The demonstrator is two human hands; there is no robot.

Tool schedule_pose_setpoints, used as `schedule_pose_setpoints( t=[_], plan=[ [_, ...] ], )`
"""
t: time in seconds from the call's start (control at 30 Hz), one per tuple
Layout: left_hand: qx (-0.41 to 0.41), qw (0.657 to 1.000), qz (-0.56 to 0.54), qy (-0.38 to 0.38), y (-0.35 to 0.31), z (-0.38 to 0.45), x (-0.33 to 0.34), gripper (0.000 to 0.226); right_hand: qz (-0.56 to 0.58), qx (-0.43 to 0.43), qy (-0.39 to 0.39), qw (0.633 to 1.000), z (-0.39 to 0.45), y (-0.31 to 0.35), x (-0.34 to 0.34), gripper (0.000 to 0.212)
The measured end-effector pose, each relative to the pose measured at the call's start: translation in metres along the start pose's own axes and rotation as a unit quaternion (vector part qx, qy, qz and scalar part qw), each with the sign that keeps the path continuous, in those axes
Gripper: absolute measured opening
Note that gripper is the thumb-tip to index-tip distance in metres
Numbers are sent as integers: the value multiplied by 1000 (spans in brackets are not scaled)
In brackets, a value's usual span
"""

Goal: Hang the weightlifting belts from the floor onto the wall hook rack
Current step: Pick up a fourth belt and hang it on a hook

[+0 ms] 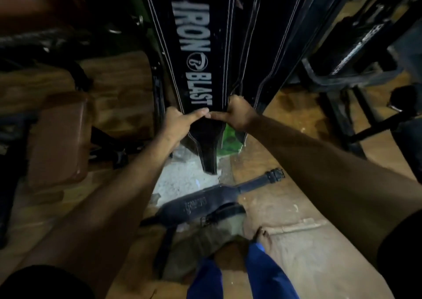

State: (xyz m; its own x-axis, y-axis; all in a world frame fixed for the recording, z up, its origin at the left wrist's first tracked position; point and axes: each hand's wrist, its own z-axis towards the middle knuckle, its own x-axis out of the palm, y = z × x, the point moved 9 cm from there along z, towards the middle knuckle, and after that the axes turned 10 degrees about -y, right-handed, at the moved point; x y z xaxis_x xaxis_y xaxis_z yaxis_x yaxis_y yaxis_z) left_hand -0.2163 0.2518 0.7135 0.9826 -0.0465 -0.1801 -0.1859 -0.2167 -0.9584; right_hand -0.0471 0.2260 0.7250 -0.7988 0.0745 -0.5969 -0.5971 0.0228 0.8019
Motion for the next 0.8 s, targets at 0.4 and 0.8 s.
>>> schedule_pose_setpoints(
  t=[0.4,0.8],
  plan=[
    [-25,999,28,-19,92,6,20,29,-7,117,-6,993,-25,-85,51,74],
    [-127,965,216,-73,213,-44,19,33,92,289,-73,950,-99,-182,100,15]
  ],
)
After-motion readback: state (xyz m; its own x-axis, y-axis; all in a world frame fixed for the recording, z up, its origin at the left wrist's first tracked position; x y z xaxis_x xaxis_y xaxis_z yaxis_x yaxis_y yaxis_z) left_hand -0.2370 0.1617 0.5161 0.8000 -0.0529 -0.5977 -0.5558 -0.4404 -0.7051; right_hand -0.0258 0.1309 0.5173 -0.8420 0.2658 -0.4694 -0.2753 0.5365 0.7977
